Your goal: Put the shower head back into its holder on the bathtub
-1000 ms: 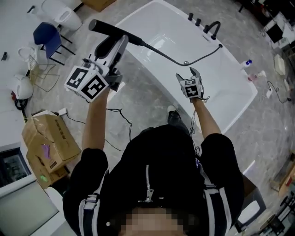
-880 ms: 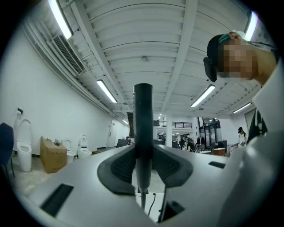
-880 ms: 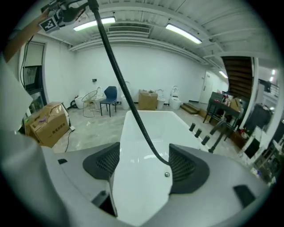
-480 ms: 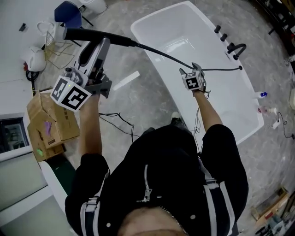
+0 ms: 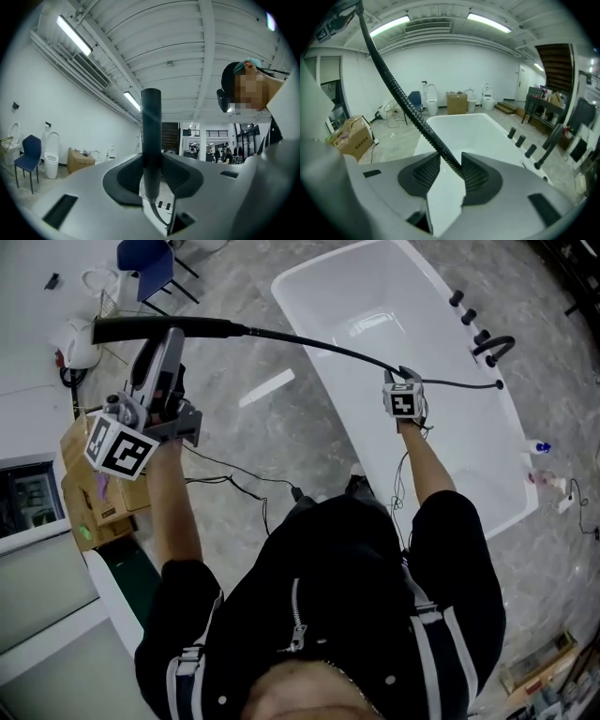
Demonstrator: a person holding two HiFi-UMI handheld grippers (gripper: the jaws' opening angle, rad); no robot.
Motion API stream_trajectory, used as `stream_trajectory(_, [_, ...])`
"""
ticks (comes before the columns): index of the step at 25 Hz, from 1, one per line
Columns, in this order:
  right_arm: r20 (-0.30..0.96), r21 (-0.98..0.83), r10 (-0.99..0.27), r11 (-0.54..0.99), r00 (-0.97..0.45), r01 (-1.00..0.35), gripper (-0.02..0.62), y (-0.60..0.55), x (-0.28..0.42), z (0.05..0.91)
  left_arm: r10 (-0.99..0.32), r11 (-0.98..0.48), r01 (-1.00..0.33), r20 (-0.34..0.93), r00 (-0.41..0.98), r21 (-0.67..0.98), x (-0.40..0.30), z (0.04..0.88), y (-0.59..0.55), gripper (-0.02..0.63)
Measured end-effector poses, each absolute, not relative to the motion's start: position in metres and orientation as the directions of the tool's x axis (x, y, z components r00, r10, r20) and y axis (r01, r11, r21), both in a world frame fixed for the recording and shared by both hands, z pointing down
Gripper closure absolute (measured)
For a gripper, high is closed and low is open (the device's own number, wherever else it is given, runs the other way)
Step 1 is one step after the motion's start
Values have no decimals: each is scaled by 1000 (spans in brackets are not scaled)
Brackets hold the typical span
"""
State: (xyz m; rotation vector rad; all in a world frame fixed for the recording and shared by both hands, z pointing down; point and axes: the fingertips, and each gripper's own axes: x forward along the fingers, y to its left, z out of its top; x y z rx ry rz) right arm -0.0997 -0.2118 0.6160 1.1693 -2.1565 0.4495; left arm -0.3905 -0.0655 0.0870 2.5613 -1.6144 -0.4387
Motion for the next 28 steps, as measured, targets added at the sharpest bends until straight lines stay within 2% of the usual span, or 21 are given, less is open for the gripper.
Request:
stream_trajectory(6, [660,-43,-654,457,-369,-888,474,-228,-54,613,-885,-464,-856,-161,437,227,-374,101,-95,474])
stream_trajectory(11, [608,-36,-726,380,-322,-924,518,-236,-8,579,-863,-505,-835,-137,486,220,-352,109,-114,474])
stream_trajectory(21, [507,-28,-842,196,-183,-980,523,-248,112,522,-764,-642,-742,-77,641,195,-266,143,-177,474])
stream_trajectory(28, [390,31,-921,23,-9,-999,525,-256,198,456,-618,-776,-604,-30,785,185,-195,183,-230,474])
